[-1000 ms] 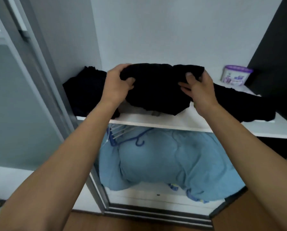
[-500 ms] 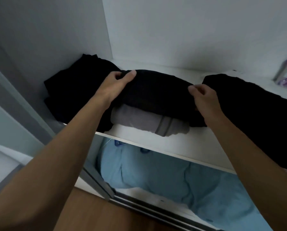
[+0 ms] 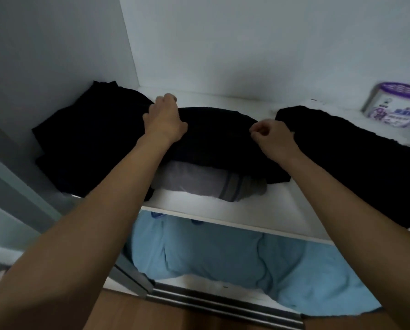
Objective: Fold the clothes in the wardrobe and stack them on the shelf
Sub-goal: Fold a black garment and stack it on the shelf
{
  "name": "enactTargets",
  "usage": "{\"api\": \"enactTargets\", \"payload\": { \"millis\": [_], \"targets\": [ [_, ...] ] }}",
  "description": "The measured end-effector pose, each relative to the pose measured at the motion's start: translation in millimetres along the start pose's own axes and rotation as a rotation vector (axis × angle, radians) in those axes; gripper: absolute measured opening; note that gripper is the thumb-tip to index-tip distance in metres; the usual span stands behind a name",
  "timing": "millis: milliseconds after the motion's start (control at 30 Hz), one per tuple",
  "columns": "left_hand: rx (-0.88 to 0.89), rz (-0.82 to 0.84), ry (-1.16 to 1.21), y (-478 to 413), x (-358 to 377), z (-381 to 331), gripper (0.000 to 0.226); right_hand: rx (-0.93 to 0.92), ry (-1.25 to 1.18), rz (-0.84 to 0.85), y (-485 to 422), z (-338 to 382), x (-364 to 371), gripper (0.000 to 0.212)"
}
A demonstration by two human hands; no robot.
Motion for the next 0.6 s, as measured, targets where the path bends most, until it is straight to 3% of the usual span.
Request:
{"api": "enactTargets", "payload": {
  "millis": [133,233,300,433,500,600],
  "targets": [
    [0.485,-0.230,0.138,4,-16,-77,0.035,0.017,0.061,-0.102,8,-23,-31,0.016],
    [0.667,-0.100,0.233,12,16,-130,0.020,0.085,0.173,-0.268,14,-59,-74,0.019],
    [0.739,0.020,0.179,16,50,-153,0.020,0.206,0.362,-0.352,16,-94,-103,0.037],
    [0.809,0.151,-0.097,19,102,-166,0.024,0.624,0.531,-0.256,31,-181,-134,0.074],
    [0.770,0.142,-0.108,14,108,-165,0.023,0.634,0.493,-0.247,41,-206,-134,0.063],
    [0.718,0.115,-0.157,12,111,-167,0.024,0.481,0.389,-0.388,47,-213,-140,0.027]
  ]
}}
Point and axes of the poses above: each hand's wrist, its own y-axis away from the middle knuckle, its own x-axis out of the palm, z = x × y, the point moved 9 cm from there along -y, towards the middle knuckle, and after that the axes turned 13 degrees about x, right-handed, at the moved point
